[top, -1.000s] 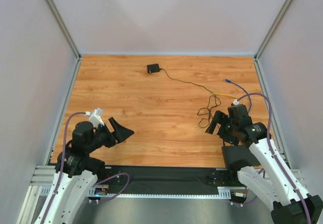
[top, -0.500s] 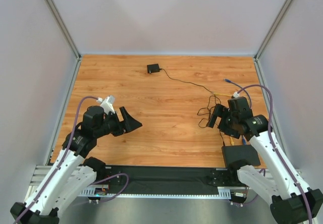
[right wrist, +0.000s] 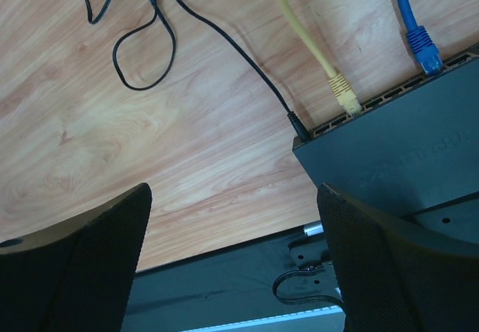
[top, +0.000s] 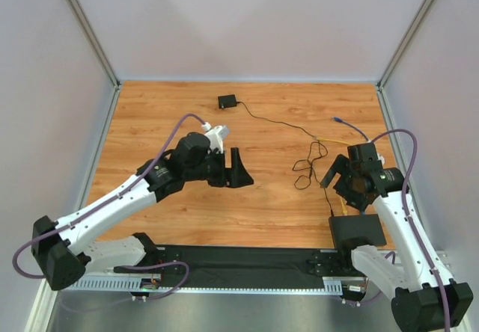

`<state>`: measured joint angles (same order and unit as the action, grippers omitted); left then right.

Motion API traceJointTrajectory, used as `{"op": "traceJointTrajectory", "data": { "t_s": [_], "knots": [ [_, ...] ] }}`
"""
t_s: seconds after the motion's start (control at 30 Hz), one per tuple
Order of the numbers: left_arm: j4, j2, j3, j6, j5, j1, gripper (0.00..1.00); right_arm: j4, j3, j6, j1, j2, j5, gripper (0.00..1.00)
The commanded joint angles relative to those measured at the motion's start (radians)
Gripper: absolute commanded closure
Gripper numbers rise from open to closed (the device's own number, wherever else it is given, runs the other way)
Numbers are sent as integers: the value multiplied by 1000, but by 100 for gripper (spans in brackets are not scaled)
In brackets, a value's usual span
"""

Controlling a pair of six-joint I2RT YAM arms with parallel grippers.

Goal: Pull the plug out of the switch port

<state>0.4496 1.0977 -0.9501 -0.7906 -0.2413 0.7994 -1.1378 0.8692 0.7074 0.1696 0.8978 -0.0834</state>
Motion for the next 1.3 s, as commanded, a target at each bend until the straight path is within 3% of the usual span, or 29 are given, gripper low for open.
{"op": "traceJointTrajectory", "data": {
  "t_s": [0.0,0.07,0.2,0.43,0.6,0.67,0.73,0.93,1.27],
  "knots": [
    [-113,95,-88,41,-24,66,16,-22,59,21,-28,35,-46,8],
    [-170,132,-96,30,-42,102,18,-2,53,23,-41,67,8,12],
    [-193,241,-150,36,-61,149,21,21,16,27,-62,81,42,33],
    [-219,327,-171,59,-125,181,24,38,97,-25,-122,134,40,35],
    [-215,343,-176,117,-125,188,24,73,179,-89,-125,156,50,23],
    [-197,343,-180,137,-130,190,24,30,169,-39,-127,156,-51,22],
    [-186,337,-179,146,-141,190,24,-16,162,-20,-130,164,-129,23],
    [-183,340,-179,165,-187,195,25,-17,103,43,-154,162,-177,28],
    [-150,329,-179,192,-190,201,26,78,34,29,-160,207,-128,34]
  ]
}}
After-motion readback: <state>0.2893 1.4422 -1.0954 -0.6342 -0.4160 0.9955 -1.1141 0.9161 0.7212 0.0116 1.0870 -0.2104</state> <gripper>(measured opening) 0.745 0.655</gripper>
